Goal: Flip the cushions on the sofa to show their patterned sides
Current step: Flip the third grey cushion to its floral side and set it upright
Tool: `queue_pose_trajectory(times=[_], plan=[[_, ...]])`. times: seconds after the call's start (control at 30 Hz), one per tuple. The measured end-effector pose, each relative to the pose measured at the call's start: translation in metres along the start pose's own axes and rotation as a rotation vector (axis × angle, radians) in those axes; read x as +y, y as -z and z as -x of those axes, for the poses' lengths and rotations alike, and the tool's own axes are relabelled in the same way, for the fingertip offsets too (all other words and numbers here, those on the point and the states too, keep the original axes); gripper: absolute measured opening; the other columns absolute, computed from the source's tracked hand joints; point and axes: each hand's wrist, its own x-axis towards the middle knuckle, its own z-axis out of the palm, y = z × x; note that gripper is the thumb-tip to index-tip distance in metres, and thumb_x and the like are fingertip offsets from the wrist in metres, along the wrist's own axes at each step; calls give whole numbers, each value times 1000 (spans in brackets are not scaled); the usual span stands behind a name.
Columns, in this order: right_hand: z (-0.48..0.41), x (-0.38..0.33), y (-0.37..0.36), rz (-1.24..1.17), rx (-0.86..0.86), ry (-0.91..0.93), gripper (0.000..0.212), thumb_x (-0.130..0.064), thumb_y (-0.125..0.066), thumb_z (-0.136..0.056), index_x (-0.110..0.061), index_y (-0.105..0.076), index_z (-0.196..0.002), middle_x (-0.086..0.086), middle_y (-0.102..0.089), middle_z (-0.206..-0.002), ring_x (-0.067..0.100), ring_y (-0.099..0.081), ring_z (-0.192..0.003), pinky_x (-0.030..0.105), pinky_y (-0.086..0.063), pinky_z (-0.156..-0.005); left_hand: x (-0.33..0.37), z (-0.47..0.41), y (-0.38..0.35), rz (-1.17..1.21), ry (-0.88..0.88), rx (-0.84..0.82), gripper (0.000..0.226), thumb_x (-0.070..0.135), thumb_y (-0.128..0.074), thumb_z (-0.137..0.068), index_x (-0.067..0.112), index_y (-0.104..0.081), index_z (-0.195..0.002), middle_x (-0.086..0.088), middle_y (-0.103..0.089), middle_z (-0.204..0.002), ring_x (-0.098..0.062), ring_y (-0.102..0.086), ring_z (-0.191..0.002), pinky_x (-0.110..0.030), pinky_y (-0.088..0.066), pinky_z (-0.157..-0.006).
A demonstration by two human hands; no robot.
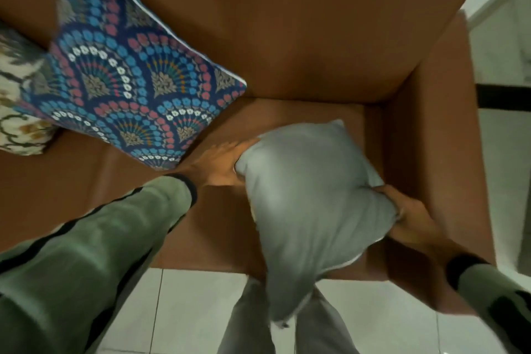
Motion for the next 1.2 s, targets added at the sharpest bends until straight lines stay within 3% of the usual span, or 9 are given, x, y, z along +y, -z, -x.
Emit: queue_pose_trajectory(times=[0.1, 0.2, 0.3, 0.4, 0.47, 0.53, 0.67, 1.0, 1.2], plan=[[-7, -35, 91, -75, 23, -25, 55, 4, -72, -80, -36, -59, -114, 2, -71, -104, 29, -67, -102, 23, -53, -77, 24, 5, 45, 63, 186, 37, 80, 58, -61, -84, 23, -31, -149, -5, -45, -149, -27, -44, -134, -44, -33, -113], [-21, -79, 161, -162, 61, 21, 43, -33, -88, -65, -57, -68, -95, -15, -77, -83, 8, -73, -73, 21, -55, -52, 37, 23, 88, 344, 56, 15, 88, 79, -58, -68, 38, -37, -142, 5, -53, -140, -21, -53, -125, -45, -42, -107], [-53, -96, 192, -245, 68, 50, 48, -59, -78, -61, -49, -66, -107, -17, -74, -106, 11, -72, -94, 32, -55, -75, 33, 24, 102, 639, 93, -17, 99, 86, -55, -63, 42, -24, -146, 15, -31, -154, -4, -31, -133, -33, -25, -112], [-92, -97, 168, -15, -83, 50, 94, -55, -83, -65, -39, -36, -144, -20, -39, -147, 8, -43, -129, 33, -39, -102, 35, 11, 86, 433, 60, -31, 113, 68, -73, -66, 33, -8, -151, 14, -29, -150, -14, -28, -140, -33, -27, -110], [-110, -91, 135, 129, -144, 11, 109, -42, -88, -64, -25, -22, -149, -11, -37, -143, 17, -41, -129, 29, -38, -97, 41, 3, 66, 220, 62, -3, 101, 53, -77, -73, 23, -15, -148, -4, -47, -139, -28, -45, -129, -40, -35, -103], [-118, -87, 110, 167, -111, 4, 103, -28, -90, -66, -16, -26, -146, 4, -49, -139, 30, -50, -124, 37, -44, -93, 50, -2, 49, 34, 97, 59, 77, 45, -72, -81, 21, -27, -138, -6, -61, -114, -31, -57, -113, -44, -35, -95], [-114, -90, 106, 50, 42, 35, 83, -18, -87, -70, -12, -37, -137, 14, -57, -131, 34, -55, -117, 42, -47, -90, 54, 3, 36, -1, 156, 206, 57, 32, -66, -87, 23, -30, -130, -7, -68, -105, -30, -61, -103, -45, -30, -96], [-121, -110, 161, -135, 259, 156, 63, -21, -83, -75, -25, -48, -127, 6, -58, -131, 28, -54, -120, 54, -48, -98, 67, -10, 75, -183, 23, 696, 53, 30, -59, -94, 22, -36, -141, -10, -62, -115, -28, -58, -102, -44, -32, -90], [-154, -111, 165, 155, 241, 174, 68, -43, -77, -78, -30, -40, -133, 8, -55, -138, 35, -49, -127, 61, -34, -106, 63, -35, 90, -285, 252, 455, 63, 29, -53, -97, 25, -20, -150, -21, -46, -136, -38, -47, -121, -51, -28, -105]])
